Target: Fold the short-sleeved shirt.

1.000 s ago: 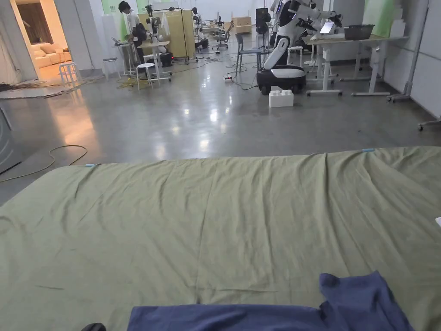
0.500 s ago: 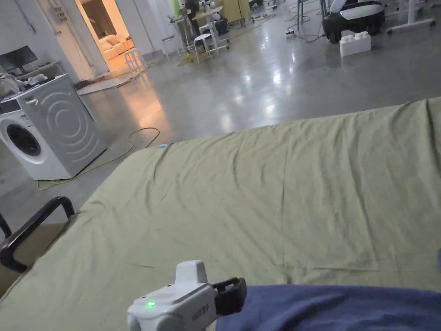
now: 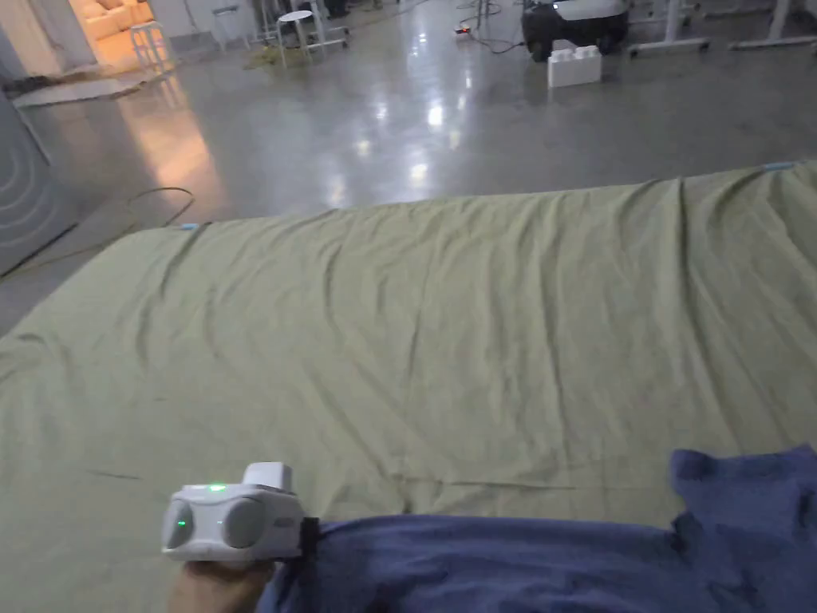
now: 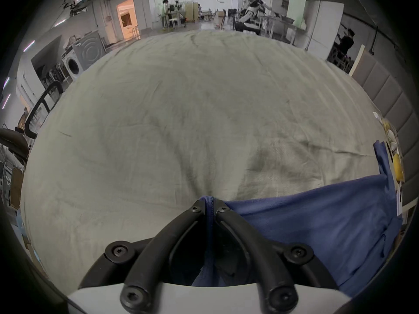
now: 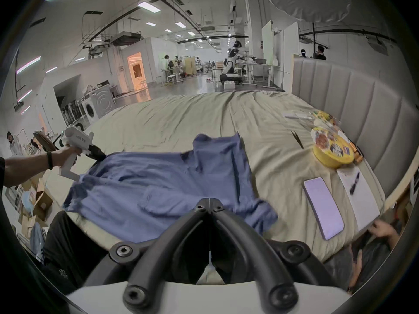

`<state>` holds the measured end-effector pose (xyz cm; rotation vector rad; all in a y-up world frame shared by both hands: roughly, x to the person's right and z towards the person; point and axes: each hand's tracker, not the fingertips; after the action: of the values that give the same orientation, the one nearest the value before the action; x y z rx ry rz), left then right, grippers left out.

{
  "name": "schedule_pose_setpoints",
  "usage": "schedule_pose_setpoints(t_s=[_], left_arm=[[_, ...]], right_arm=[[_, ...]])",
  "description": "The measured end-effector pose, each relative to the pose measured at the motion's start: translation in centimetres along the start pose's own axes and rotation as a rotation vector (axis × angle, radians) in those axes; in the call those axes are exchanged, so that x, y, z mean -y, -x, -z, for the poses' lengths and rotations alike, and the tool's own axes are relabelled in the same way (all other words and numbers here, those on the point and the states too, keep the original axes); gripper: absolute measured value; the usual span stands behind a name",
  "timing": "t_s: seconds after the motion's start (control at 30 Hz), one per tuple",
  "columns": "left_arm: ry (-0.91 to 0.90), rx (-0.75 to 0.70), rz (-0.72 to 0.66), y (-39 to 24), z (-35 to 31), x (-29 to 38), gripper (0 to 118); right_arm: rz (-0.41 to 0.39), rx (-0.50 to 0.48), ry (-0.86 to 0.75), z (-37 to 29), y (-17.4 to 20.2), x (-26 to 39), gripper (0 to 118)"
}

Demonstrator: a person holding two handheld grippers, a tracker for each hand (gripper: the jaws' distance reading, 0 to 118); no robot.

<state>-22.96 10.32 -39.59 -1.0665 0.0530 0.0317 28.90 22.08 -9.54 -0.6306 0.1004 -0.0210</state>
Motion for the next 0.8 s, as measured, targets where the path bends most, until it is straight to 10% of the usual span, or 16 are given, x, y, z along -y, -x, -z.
schedule_pose_setpoints(t_s=[0.07,0.13,0.27,0.47,0.57,0.6,0.67,0.8], left_arm=[[0.025,0.0,0.01,0.2,0.4,-0.4,6],[0.04,-0.011,0.046,-0.3,0.6,-0.5,6],[0.06,-0.037,0.101,-1.1,0.8,-0.5,6],[0.044,-0.041,0.11,-2.4,-0.5,-0.1,6],[0.024,-0.047,0.127,-2.4,-0.5,0.9,6],[-0.018,-0.058,0.168,-2.4,-0.8,0.9,6],[-0.074,-0.057,0.152,-2.2,-2.9,1.3,5],[-0.241,0.138,-0.007,1.2,-9.0,3.7,5]], right_arm=[[-0.029,0.002,-0.025,2.5,-0.9,-3.0,4],[-0.032,0.005,-0.03,6.0,-2.5,-6.2,47],[0.117,0.001,0.228,17.2,-7.7,-9.8,81],[0.153,0.148,0.565,29.6,-11.2,-7.5,71],[0.001,0.164,0.44,27.2,-8.0,-6.7,37],[0.021,0.144,0.445,26.9,-7.6,-6.7,0],[-0.039,0.144,0.424,25.7,-6.8,-7.5,0],[0.094,0.072,0.239,19.1,-7.9,-8.3,0]])
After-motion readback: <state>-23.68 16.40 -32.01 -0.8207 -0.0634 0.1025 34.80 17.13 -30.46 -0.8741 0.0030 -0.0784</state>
